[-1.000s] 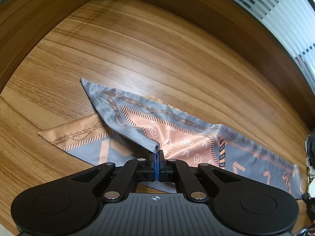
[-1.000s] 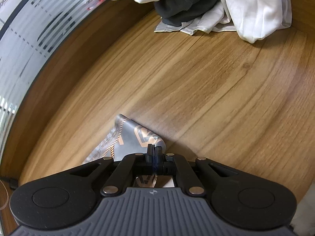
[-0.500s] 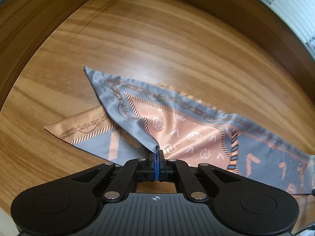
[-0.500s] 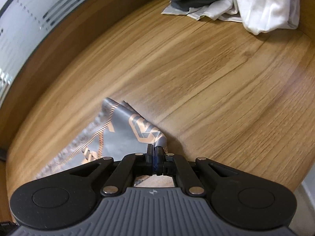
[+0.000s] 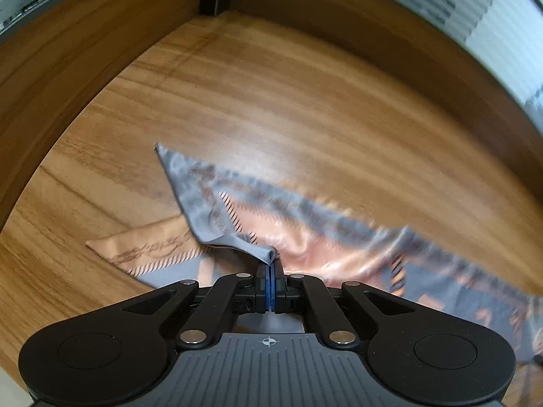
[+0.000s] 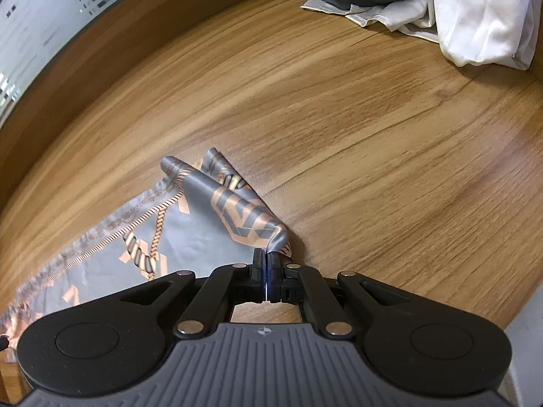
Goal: Fold clothes
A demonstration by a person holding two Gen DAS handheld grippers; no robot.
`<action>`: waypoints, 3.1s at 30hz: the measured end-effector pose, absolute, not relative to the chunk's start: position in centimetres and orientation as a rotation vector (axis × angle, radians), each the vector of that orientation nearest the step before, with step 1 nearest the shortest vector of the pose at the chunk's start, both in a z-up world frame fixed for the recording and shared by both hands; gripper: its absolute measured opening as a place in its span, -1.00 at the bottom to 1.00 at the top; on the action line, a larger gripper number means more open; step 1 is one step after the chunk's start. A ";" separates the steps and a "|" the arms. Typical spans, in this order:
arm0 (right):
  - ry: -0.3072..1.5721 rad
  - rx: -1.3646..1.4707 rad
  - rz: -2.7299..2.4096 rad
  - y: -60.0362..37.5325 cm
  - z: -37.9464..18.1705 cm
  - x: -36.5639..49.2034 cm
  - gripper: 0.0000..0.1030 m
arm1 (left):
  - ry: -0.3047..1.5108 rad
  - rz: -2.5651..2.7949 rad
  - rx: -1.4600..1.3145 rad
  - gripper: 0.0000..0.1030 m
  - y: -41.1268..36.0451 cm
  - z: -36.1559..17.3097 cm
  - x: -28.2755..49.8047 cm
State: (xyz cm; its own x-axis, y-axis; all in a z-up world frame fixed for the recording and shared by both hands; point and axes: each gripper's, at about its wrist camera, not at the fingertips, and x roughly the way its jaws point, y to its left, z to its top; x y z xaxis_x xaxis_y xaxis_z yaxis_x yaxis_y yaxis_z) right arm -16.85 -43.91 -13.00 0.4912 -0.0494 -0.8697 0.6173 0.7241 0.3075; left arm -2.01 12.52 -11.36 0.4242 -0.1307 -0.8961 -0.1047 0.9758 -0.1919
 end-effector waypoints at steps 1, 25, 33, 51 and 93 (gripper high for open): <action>0.986 0.655 -0.445 -43.9 -13.0 -16.9 -0.98 | 1.146 -0.017 -0.213 -0.94 12.4 -11.6 -2.2; 0.979 0.575 -0.460 -43.6 -11.8 -18.3 -0.99 | 1.158 0.004 -0.165 -0.93 12.4 -11.6 -2.7; 1.004 0.447 -0.405 -41.8 -11.3 -16.5 -0.90 | 1.117 0.020 -0.180 -0.61 13.2 -10.7 -3.5; 1.096 0.209 -0.223 -36.9 -13.2 -8.9 -0.59 | 1.024 0.114 -0.096 -0.27 15.6 -10.7 0.9; 1.035 0.180 -0.251 -37.7 -10.7 -8.5 -0.50 | 0.947 0.173 -0.109 -0.12 15.0 -9.6 1.1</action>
